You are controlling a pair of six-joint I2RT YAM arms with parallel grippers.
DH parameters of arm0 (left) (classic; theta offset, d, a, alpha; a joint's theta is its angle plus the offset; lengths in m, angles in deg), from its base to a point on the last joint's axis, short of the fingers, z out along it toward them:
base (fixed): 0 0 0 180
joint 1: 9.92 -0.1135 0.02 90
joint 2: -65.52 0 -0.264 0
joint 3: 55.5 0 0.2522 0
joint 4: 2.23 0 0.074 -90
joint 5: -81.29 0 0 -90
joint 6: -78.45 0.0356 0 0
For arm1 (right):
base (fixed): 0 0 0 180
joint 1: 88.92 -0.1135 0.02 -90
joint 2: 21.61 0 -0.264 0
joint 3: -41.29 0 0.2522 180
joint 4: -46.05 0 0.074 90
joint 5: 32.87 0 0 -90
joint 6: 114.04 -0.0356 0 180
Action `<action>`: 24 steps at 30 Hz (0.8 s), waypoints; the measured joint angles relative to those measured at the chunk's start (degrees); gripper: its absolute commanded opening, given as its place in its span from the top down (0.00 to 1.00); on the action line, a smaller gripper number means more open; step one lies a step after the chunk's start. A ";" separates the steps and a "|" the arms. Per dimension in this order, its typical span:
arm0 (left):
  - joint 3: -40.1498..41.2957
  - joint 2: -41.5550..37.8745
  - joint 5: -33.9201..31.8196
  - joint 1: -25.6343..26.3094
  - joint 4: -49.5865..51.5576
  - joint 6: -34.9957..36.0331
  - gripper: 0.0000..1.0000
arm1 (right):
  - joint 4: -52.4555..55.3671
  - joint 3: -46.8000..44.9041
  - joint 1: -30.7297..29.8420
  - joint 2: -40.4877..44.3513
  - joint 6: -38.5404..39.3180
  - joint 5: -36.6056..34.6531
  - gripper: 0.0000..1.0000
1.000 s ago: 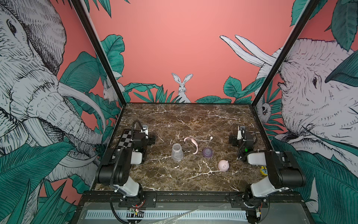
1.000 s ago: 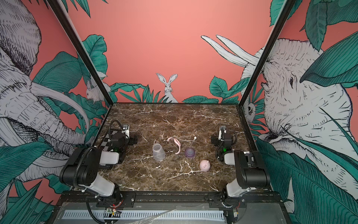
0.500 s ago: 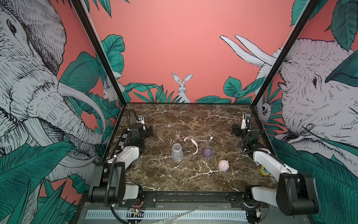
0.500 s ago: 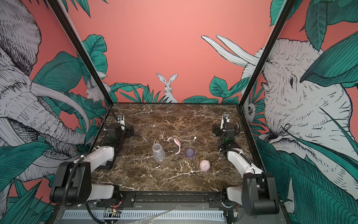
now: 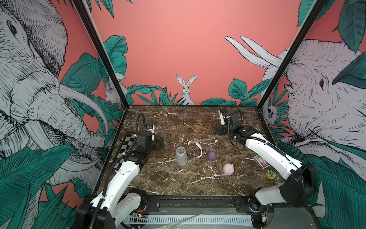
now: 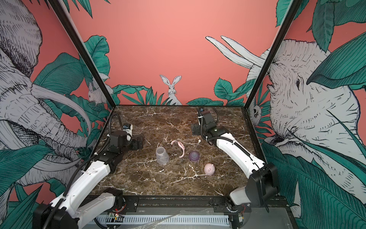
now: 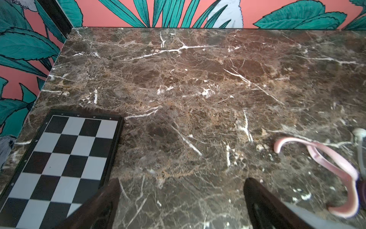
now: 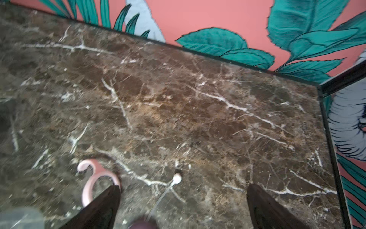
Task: Assemble the baby bottles
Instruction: Pick up the baby bottle from the center of the board.
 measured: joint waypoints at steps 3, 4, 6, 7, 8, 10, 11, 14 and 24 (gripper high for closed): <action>-0.52 -6.25 -0.50 0.17 6.93 -1.64 0.01 | 5.51 3.15 -3.87 -1.22 -1.25 1.66 0.01; -1.05 -8.13 -0.70 0.17 9.35 -2.36 0.02 | 6.86 4.07 -4.98 -1.62 -1.64 2.82 0.01; -2.51 -10.73 -0.92 0.17 13.84 -3.76 0.01 | 9.42 6.10 -7.17 -2.62 -1.97 5.25 0.01; -3.37 -11.58 -0.98 0.17 15.98 -4.44 0.01 | 11.21 7.72 -8.39 -3.52 -1.86 6.12 0.01; -4.04 -12.04 -0.98 0.17 17.64 -4.90 0.01 | 12.61 9.22 -9.42 -4.44 -1.55 6.49 0.01; -5.38 -12.50 -0.92 0.17 21.40 -5.75 0.01 | 15.28 13.00 -12.33 -6.99 -0.57 7.28 0.01; -5.79 -12.52 -0.85 0.17 22.75 -5.99 0.01 | 16.20 14.29 -13.62 -8.07 -0.15 7.54 0.01; -6.16 -12.44 -0.39 0.17 26.08 -6.62 0.01 | 18.18 17.05 -17.44 -11.41 1.03 8.85 0.01; -9.01 -11.76 0.83 0.17 32.30 -7.02 0.01 | 19.45 23.87 -25.64 -20.13 2.64 11.26 0.01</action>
